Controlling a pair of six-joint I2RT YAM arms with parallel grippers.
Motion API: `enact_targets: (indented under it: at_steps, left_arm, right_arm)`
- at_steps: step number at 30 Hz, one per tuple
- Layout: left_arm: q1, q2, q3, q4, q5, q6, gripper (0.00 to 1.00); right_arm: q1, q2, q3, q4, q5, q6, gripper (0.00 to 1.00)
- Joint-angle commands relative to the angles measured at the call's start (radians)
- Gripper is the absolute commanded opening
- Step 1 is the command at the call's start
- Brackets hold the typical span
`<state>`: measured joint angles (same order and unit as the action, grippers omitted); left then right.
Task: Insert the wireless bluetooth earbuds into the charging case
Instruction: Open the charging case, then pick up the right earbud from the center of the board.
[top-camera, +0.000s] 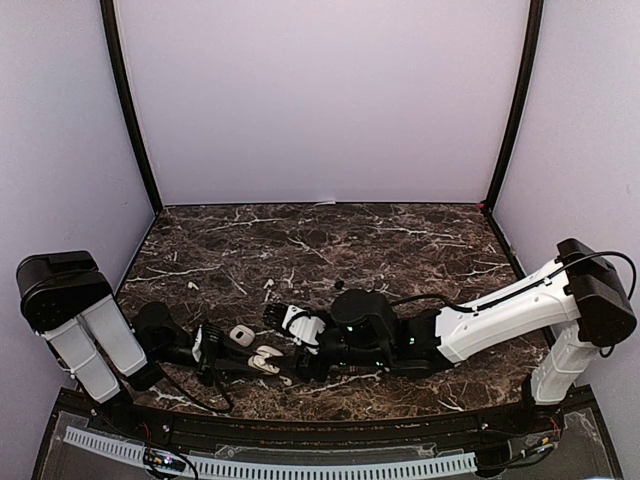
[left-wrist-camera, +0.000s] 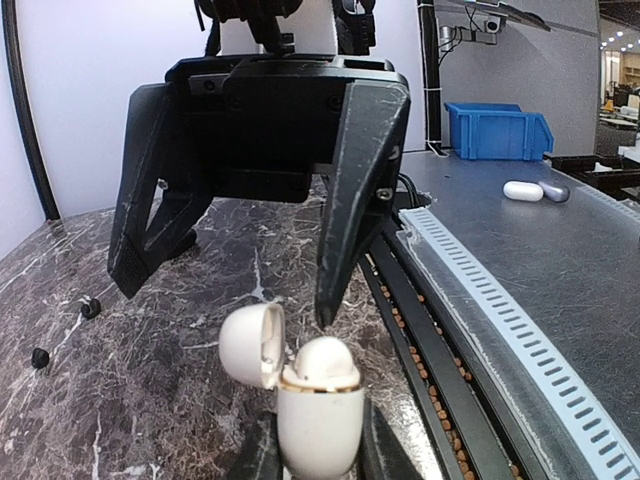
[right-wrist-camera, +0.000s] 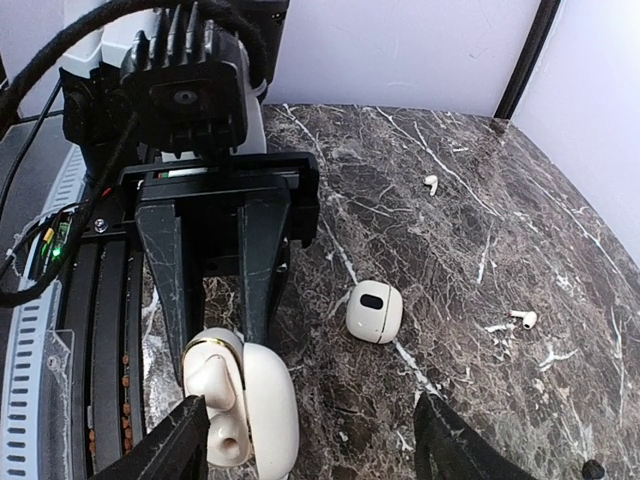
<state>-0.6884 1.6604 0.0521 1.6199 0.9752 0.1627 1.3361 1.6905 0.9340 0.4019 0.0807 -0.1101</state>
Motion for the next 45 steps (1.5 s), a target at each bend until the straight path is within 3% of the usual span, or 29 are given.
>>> enact_targets:
  at_steps: [1,7,17,27,45]
  left_arm:
    - [-0.002,0.002,0.019,0.214,0.008,-0.054,0.0]
    - [0.0,0.001,0.019,0.215,-0.002,-0.069,0.0]
    - [0.007,-0.011,0.017,0.215,-0.031,-0.1,0.0]
    - [0.042,-0.048,0.016,0.215,-0.109,-0.213,0.0]
    - [0.12,-0.128,-0.026,0.215,-0.265,-0.259,0.0]
  right_arm:
    - [-0.007,-0.027,-0.012,0.017,-0.012,0.012,0.72]
    - [-0.007,-0.043,-0.026,0.029,-0.02,0.013,0.87]
    - [-0.007,-0.151,-0.081,0.013,-0.041,0.043,0.89]
    - [-0.002,-0.21,-0.21,-0.007,-0.065,0.147,0.72]
    - [0.099,0.111,-0.114,0.054,0.119,0.232,0.48]
